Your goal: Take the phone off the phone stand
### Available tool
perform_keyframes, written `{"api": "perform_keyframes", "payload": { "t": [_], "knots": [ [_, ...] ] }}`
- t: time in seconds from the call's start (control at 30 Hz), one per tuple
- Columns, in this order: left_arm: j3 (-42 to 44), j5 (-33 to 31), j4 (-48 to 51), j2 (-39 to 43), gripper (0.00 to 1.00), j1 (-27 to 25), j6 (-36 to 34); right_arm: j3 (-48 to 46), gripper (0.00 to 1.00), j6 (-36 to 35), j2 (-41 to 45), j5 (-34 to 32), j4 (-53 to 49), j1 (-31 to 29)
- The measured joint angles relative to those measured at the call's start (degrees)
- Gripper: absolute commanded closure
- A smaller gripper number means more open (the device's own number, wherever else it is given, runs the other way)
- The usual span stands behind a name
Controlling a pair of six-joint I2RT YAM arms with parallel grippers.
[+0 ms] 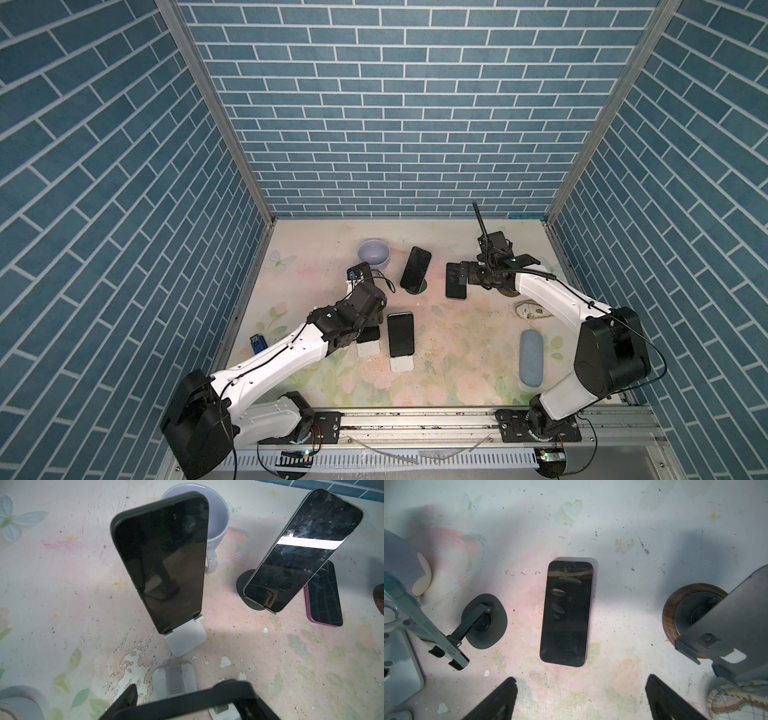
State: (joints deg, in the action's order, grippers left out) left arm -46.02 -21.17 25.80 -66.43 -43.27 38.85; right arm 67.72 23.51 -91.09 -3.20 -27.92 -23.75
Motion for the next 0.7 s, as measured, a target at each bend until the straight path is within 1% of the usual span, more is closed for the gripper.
{"api": "perform_keyframes", "payload": {
  "t": [0.37,0.5,0.7],
  "knots": [
    [0.8,1.5,1.1,5.3,0.39,0.0,-4.3,0.0,0.03,0.0,0.0,0.0,0.0,0.0],
    [-1.0,1.7,4.5,5.3,0.39,0.0,-5.6,0.0,0.03,0.0,-0.2,0.0,0.0,0.0],
    [-4.9,-0.3,9.7,5.9,0.38,-0.1,-7.0,0.0,0.03,0.0,-0.2,0.0,0.0,0.0]
  ]
}}
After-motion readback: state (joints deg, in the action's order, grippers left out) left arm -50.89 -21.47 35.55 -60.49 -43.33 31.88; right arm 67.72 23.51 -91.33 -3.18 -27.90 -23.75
